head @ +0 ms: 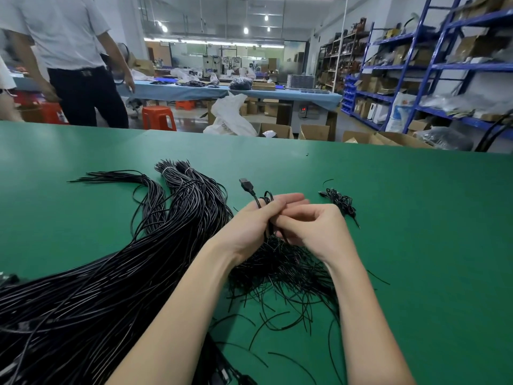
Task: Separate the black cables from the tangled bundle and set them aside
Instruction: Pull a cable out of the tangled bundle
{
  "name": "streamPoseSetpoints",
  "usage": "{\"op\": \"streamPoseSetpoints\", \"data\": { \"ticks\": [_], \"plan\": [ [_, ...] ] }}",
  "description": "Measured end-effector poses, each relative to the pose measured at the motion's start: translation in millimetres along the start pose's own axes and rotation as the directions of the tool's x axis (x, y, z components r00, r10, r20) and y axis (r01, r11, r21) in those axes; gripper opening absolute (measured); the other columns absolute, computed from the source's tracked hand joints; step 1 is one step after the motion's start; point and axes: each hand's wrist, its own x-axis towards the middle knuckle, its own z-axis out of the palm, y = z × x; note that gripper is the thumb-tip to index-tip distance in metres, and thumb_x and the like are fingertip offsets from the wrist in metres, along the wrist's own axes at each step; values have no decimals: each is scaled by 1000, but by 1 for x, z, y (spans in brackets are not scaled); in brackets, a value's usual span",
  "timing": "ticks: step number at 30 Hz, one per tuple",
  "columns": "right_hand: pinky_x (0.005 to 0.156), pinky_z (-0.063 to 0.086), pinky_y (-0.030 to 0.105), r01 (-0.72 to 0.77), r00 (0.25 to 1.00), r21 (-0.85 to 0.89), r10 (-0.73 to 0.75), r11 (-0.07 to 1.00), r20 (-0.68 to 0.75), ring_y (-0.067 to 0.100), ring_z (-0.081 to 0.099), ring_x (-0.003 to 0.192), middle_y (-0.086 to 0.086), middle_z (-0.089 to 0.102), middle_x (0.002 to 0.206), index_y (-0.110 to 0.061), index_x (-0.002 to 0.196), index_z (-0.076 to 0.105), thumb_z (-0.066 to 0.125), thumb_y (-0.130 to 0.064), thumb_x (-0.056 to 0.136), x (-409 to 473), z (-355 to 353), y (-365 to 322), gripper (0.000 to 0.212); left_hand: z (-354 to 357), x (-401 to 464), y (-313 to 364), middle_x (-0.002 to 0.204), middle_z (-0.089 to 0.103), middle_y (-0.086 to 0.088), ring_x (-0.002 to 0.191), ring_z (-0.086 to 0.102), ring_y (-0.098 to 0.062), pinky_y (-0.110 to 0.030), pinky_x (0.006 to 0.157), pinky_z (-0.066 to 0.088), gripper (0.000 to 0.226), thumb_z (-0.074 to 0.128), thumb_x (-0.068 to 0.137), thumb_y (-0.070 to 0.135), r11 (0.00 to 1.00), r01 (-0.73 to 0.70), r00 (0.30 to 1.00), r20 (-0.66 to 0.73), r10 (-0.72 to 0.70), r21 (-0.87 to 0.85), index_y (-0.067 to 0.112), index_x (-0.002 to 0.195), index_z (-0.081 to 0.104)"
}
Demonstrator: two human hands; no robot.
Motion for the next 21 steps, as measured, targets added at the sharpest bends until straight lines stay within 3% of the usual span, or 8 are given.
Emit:
{"op": "streamPoseSetpoints", "data": {
  "ticks": [3,5,8,10,12,16,18,21],
  "plan": [
    [82,62,44,2,1000,-95,-3,995,-12,26,72,71,4,77,73,-25,71,82,90,-27,71,-1,-4,3,8,-1,-1,-1,130,68,-12,123,63,-21,-31,103,50,37,37,109,18,992,-3,1000,8,2,130,3,135,59],
    [68,55,23,-1,1000,-337,-4,942,-15,5,64,61,-7,74,65,-30,65,80,90,-39,67,-1,-14,3,14,-2,-2,-1,129,69,-8,124,63,-18,-36,112,43,37,37,110,20,968,-7,1000,25,1,251,6,135,60],
    [69,49,17,42,998,-475,-14,879,61,-4,65,69,-19,74,71,-38,69,79,85,-48,75,-2,-38,-5,13,-5,-6,10,126,71,-2,119,66,-14,-33,111,45,36,37,110,25,930,-22,995,102,-17,367,11,132,63],
    [65,48,20,118,993,-391,-115,913,32,4,62,62,-19,71,64,-37,66,77,78,-49,82,-3,-42,-8,20,-8,-10,22,125,71,-4,118,67,-17,-30,106,49,36,38,109,24,937,-55,988,155,1,344,11,130,63],
    [52,35,14,180,974,-323,-215,929,-76,5,43,48,-16,54,49,-25,56,67,78,-45,84,-2,-34,-8,37,-11,-13,33,125,71,-8,115,68,-23,-32,101,53,39,38,108,26,946,-62,981,193,-1,320,5,131,61],
    [61,37,18,241,956,-180,-266,954,-128,6,47,62,-14,53,68,-20,73,57,75,-55,84,0,-17,-16,41,-22,-22,38,103,75,-17,94,72,-29,-34,86,55,41,33,110,20,893,26,949,270,-163,449,-9,120,60],
    [66,43,17,169,985,-142,-165,975,45,0,63,71,-15,68,87,-22,93,63,73,-65,79,1,-14,-24,46,-16,-25,35,80,71,-8,79,70,-26,-31,78,53,37,33,110,15,852,24,909,343,-236,524,-11,113,60],
    [38,37,17,47,930,-93,-9,995,367,13,70,54,-8,76,84,-13,106,62,71,-55,85,-6,0,-21,48,-6,-25,31,60,56,5,67,66,-20,-28,77,52,19,41,107,6,842,-55,893,403,-199,537,1,104,59]
  ]
}}
